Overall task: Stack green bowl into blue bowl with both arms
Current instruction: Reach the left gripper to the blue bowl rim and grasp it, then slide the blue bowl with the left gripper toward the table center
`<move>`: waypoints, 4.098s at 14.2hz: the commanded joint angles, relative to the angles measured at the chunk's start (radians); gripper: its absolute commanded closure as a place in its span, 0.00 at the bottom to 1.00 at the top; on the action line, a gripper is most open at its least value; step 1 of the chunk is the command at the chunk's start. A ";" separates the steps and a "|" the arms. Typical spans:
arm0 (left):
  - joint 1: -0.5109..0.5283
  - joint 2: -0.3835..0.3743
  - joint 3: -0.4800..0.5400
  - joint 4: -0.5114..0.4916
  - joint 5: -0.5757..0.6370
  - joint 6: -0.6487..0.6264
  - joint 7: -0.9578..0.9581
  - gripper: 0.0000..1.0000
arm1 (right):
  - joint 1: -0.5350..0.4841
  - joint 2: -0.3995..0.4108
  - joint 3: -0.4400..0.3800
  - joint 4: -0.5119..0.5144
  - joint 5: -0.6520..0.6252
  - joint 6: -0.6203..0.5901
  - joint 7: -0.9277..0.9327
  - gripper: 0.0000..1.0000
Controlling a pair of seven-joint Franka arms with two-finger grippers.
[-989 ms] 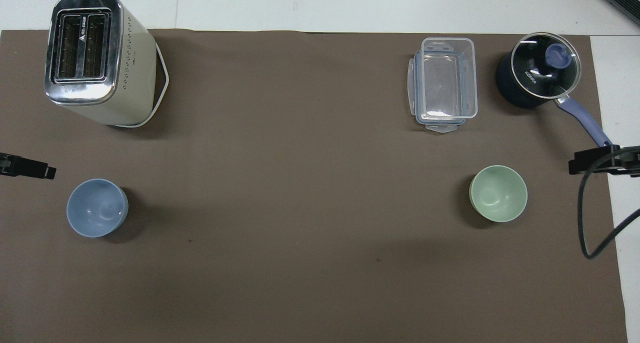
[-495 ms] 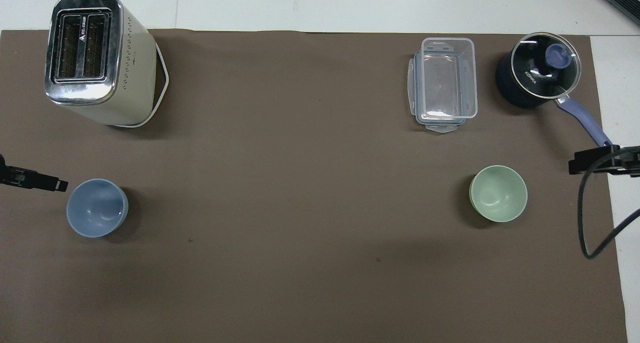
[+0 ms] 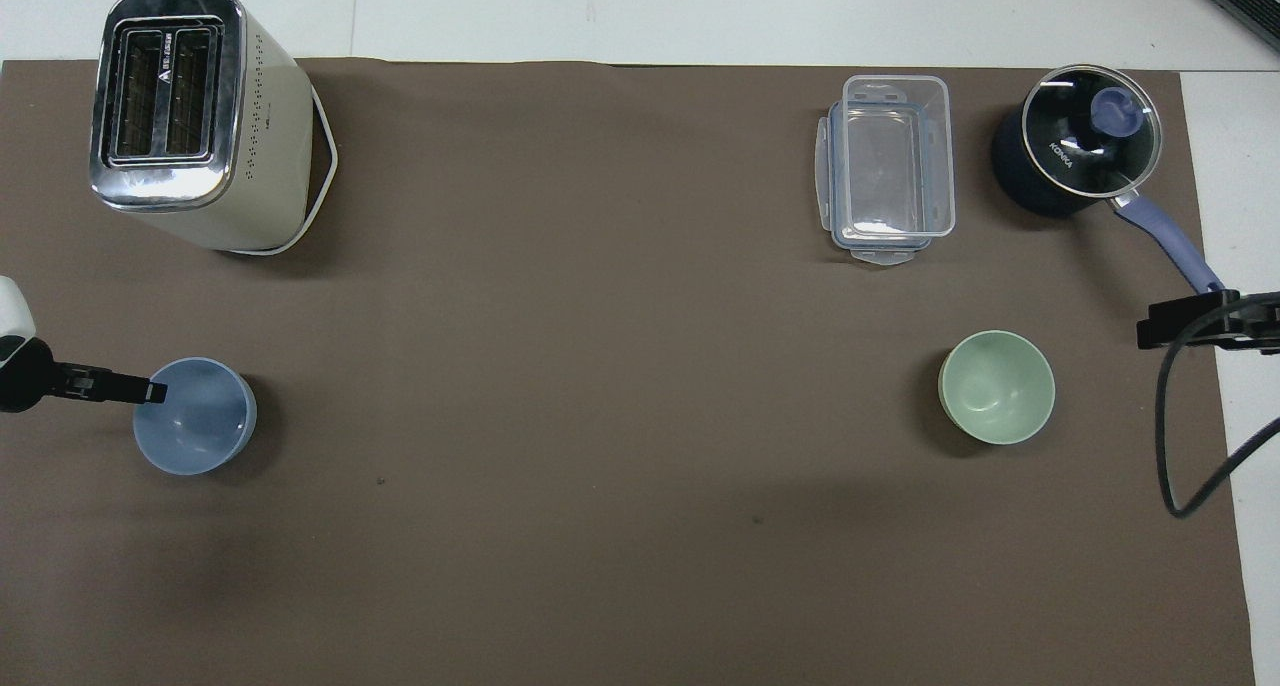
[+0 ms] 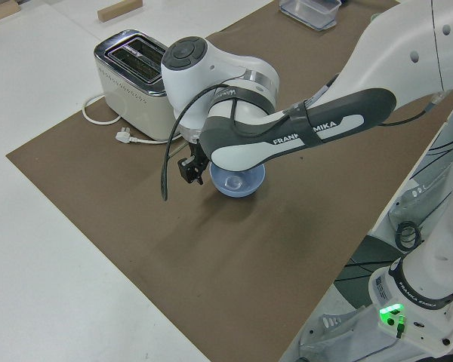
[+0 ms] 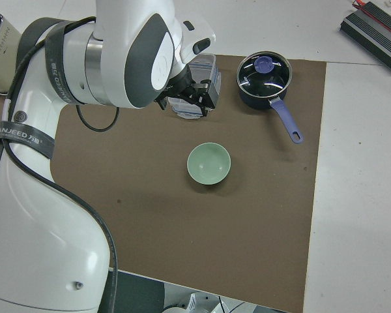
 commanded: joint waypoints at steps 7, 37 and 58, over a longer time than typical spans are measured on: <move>0.020 -0.006 -0.008 -0.104 -0.034 0.113 0.028 0.56 | -0.008 -0.006 0.004 -0.005 0.007 0.007 -0.005 0.00; -0.808 -0.101 -0.014 -0.193 -0.023 0.377 -0.921 1.00 | -0.008 -0.006 0.004 -0.007 0.007 0.007 -0.005 0.00; -0.802 -0.144 -0.011 -0.096 0.012 0.245 -1.002 0.00 | -0.008 -0.006 0.004 -0.005 0.007 0.008 -0.005 0.00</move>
